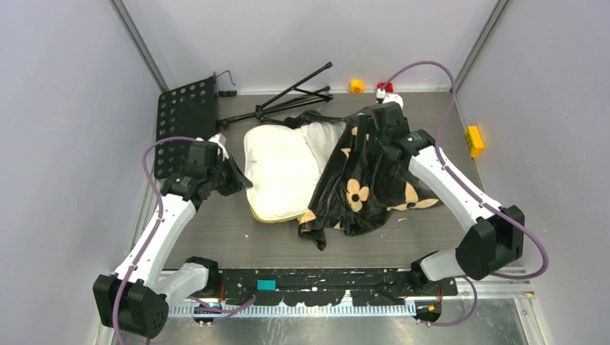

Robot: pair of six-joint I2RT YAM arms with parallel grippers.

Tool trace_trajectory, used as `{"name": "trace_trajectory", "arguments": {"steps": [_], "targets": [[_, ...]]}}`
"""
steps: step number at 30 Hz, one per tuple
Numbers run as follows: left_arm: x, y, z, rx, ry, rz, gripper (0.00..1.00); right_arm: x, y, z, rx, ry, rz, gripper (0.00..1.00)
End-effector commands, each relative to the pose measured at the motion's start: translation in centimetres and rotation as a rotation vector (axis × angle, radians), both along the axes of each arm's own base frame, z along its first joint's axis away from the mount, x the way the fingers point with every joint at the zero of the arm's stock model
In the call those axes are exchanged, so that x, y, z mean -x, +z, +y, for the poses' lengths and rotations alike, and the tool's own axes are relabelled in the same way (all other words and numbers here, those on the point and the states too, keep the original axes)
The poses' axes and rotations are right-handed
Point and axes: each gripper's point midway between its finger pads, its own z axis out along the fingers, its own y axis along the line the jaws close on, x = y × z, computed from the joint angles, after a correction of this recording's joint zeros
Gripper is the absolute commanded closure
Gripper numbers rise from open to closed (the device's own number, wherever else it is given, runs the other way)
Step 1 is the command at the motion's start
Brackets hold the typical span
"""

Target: Remove the pillowcase from the pillow

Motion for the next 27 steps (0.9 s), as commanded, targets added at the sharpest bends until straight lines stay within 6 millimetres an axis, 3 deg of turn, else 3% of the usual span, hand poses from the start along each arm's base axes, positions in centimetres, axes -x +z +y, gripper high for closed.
{"name": "trace_trajectory", "arguments": {"steps": [1, 2, 4, 5, 10, 14, 20, 24, 27], "targets": [[-2.7, 2.6, 2.5, -0.076, 0.128, -0.146, 0.83, 0.6, 1.6, -1.6, -0.064, -0.114, -0.092, 0.12], [-2.7, 2.7, 2.7, -0.08, 0.133, -0.148, 0.65, 0.9, 1.4, -1.4, -0.08, -0.109, -0.085, 0.12], [-2.3, 2.7, 2.7, -0.078, 0.141, -0.122, 0.16, 1.4, 1.0, -1.3, -0.098, -0.103, -0.071, 0.12], [-2.1, 2.7, 2.6, -0.071, 0.141, -0.105, 0.03, 1.7, 0.7, -1.4, -0.1, -0.107, -0.062, 0.12], [-1.0, 1.3, 1.9, -0.043, 0.112, -0.021, 0.0, 2.6, 0.6, -2.6, -0.079, -0.132, -0.091, 0.11], [0.0, -0.8, 0.5, 0.042, 0.103, 0.047, 0.0, 3.2, 0.7, -2.2, -0.14, -0.111, -0.138, 0.11], [1.7, -3.0, -2.1, 0.228, 0.059, 0.057, 0.0, 4.6, 0.1, -0.4, -0.22, -0.013, -0.113, 0.11], [2.4, -4.3, -3.0, 0.275, 0.058, 0.073, 0.0, 5.5, -0.2, 2.2, -0.255, 0.095, -0.037, 0.1], [2.6, -5.3, -3.7, 0.261, 0.035, 0.101, 0.0, 6.2, -0.7, 4.1, -0.189, 0.137, 0.007, 0.1]]}}
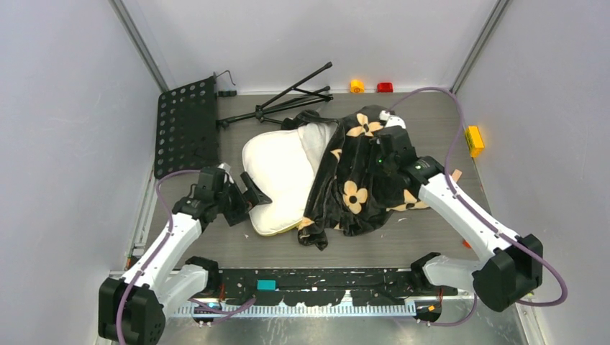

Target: Remove the pillowcase from the pillow

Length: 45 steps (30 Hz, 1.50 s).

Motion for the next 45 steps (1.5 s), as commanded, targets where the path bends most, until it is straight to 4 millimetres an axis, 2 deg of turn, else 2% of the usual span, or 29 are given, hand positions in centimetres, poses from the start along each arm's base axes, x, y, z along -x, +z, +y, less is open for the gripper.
{"name": "trace_trajectory", "arguments": {"steps": [1, 5, 10, 12, 15, 17, 20, 23, 25, 27, 28, 29, 34, 37, 40, 42, 45], "targets": [[-1.4, 1.7, -2.4, 0.085, -0.045, -0.079, 0.0, 0.5, 1.6, 4.3, 0.001, 0.114, 0.001, 0.1], [-1.7, 1.0, -3.8, 0.124, -0.087, -0.081, 0.0, 1.2, 0.9, 8.0, -0.035, 0.159, 0.025, 0.1], [-2.6, 0.7, -4.1, 0.139, -0.066, -0.135, 0.0, 2.0, -2.0, 11.9, -0.028, 0.206, 0.074, 0.1], [-3.1, 0.6, -4.0, 0.136, -0.054, -0.158, 0.0, 2.0, -3.2, 12.7, -0.01, 0.219, 0.087, 0.1], [-3.7, 0.0, -4.3, 0.142, -0.066, -0.165, 0.03, 1.8, -4.8, 12.6, 0.043, 0.203, 0.102, 0.1], [-4.0, -0.3, -4.8, 0.156, -0.086, -0.165, 0.12, 1.4, -5.5, 11.7, 0.097, 0.172, 0.108, 0.11], [-4.3, -1.2, -4.8, 0.124, -0.115, -0.159, 0.34, 1.1, -5.9, 10.0, 0.191, 0.12, 0.095, 0.16], [-4.5, -1.9, -2.6, -0.043, -0.114, -0.129, 0.54, 1.0, -6.0, 7.9, 0.264, 0.06, 0.066, 0.2], [-4.9, -1.5, -1.3, -0.124, -0.107, -0.142, 0.68, 0.9, -5.9, 6.5, 0.309, 0.019, 0.045, 0.22], [-5.5, -0.8, 0.2, -0.176, -0.084, -0.162, 0.84, 0.6, -5.7, 4.5, 0.375, -0.052, 0.018, 0.23], [-5.7, -0.3, 0.9, -0.19, -0.073, -0.169, 0.97, 0.3, -5.7, 3.2, 0.397, -0.099, 0.016, 0.24], [-5.9, 0.4, 1.7, -0.207, -0.052, -0.179, 1.0, 0.0, -6.0, 1.9, 0.397, -0.145, 0.029, 0.26], [-6.0, 3.3, 6.4, -0.282, 0.125, -0.234, 1.0, -0.8, -7.8, -4.4, 0.235, -0.328, 0.132, 0.34], [-5.9, 5.1, 7.9, -0.284, 0.183, -0.266, 1.0, -0.6, -6.6, -8.4, 0.221, -0.472, 0.074, 0.38], [-5.9, 5.7, 8.7, -0.299, 0.181, -0.241, 1.0, 0.1, -4.2, -12.2, 0.207, -0.611, -0.008, 0.4], [-5.9, 5.9, 9.3, -0.312, 0.182, -0.21, 1.0, 0.5, -2.8, -13.2, 0.184, -0.641, -0.051, 0.41], [-6.1, 6.5, 9.5, -0.307, 0.187, -0.201, 1.0, 0.7, -1.1, -12.5, 0.15, -0.573, -0.082, 0.4]]}}
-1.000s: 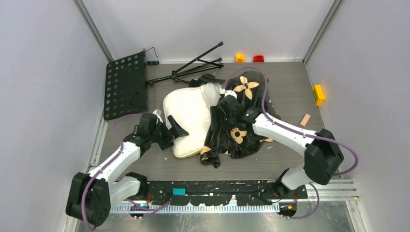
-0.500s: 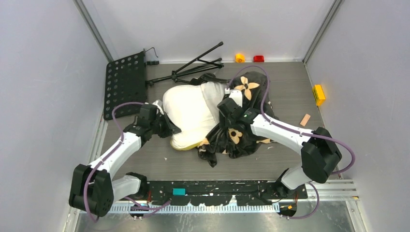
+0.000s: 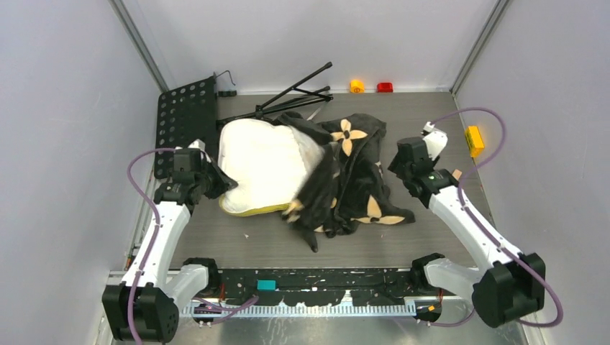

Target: Remove the pillowcase from the pillow

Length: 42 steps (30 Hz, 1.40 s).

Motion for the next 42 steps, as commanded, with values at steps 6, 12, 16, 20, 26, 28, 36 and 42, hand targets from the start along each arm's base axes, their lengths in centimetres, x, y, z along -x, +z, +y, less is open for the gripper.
{"name": "trace_trajectory", "arguments": {"steps": [6, 12, 16, 20, 26, 28, 36, 42], "targets": [[-1.2, 4.6, -1.0, 0.056, -0.105, -0.098, 0.74, 0.9, 5.7, 0.0, -0.012, 0.133, -0.112, 0.22], [-0.1, 6.2, -0.7, -0.147, -0.139, -0.064, 0.24, 1.3, 7.5, 6.8, -0.145, 0.419, -0.068, 0.15], [0.5, 6.3, -1.9, -0.121, -0.162, -0.063, 0.01, 1.6, 7.1, 11.8, -0.068, 0.523, -0.031, 0.14], [1.5, 5.3, -4.4, -0.084, -0.214, -0.026, 0.0, 1.9, 5.6, 17.2, -0.08, 0.622, 0.013, 0.14], [3.1, 4.3, -5.6, -0.264, -0.236, -0.033, 0.0, 2.6, 2.5, 22.9, -0.097, 0.746, 0.079, 0.14], [3.1, 4.7, -3.7, -0.376, -0.19, -0.042, 0.0, 2.6, 1.4, 23.7, -0.107, 0.759, 0.101, 0.14], [2.9, 7.0, -0.6, -0.504, -0.116, -0.104, 0.0, 2.2, -0.9, 23.0, -0.063, 0.714, 0.135, 0.26], [3.7, 4.6, -6.9, -0.381, -0.443, -0.086, 0.15, 2.6, -0.5, 22.8, -0.082, 0.725, 0.108, 0.72]]}}
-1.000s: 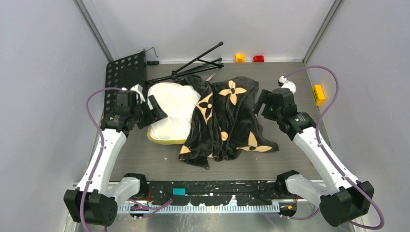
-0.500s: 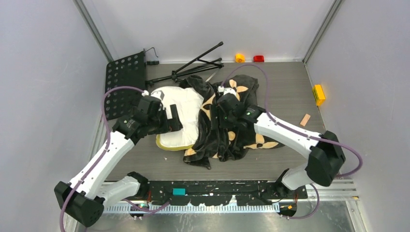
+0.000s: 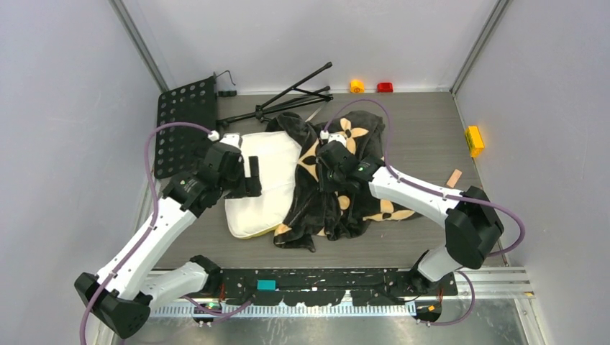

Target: Remove the pillowcase from the pillow

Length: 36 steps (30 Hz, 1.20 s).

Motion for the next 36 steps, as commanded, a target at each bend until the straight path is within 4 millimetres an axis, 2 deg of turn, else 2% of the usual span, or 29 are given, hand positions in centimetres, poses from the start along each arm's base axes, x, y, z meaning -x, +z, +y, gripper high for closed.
{"name": "trace_trajectory", "arguments": {"steps": [1, 3, 4, 12, 16, 19, 22, 26, 29, 30, 33, 36], "targets": [[0.2, -1.4, -4.2, 0.002, -0.233, 0.042, 0.14, -0.6, 2.3, 0.3, -0.068, -0.014, -0.075, 0.82], [0.7, -2.7, -5.0, -0.073, -0.315, 0.079, 0.12, -0.5, 2.5, 0.1, -0.073, -0.022, -0.082, 0.97], [0.8, -3.1, -5.4, -0.093, -0.347, 0.088, 0.12, -0.5, 2.6, -0.1, -0.072, -0.028, -0.085, 1.0], [0.5, -5.0, -8.3, -0.114, -0.482, 0.106, 0.06, -1.0, 2.6, -3.1, -0.034, -0.124, -0.116, 1.0], [0.9, -5.8, -9.8, -0.198, -0.651, 0.072, 0.06, -0.9, 2.4, -3.8, -0.03, -0.124, -0.111, 1.0], [-0.3, -6.3, -9.6, -0.298, -0.681, 0.029, 0.05, -0.9, 2.4, -4.4, -0.029, -0.129, -0.113, 1.0], [-1.0, -7.5, -9.7, -0.369, -0.715, 0.078, 0.05, -0.9, 2.5, -4.9, -0.044, -0.132, -0.109, 1.0], [-1.6, -8.7, -10.8, -0.372, -0.723, 0.125, 0.05, -0.8, 2.5, -4.5, -0.066, -0.108, -0.093, 1.0], [-2.2, -9.8, -10.9, -0.386, -0.695, 0.137, 0.04, -0.7, 2.7, -4.6, -0.076, -0.108, -0.089, 1.0], [-2.5, -10.1, -10.7, -0.396, -0.673, 0.142, 0.07, -0.6, 2.7, -4.7, -0.078, -0.11, -0.09, 1.0], [-3.0, -10.6, -10.2, -0.382, -0.609, 0.159, 0.3, -0.6, 2.7, -6.1, -0.068, -0.151, -0.097, 1.0], [-2.8, -9.7, -10.0, -0.328, -0.581, 0.124, 0.51, -0.7, 2.6, -8.3, -0.068, -0.204, -0.097, 1.0]]}}
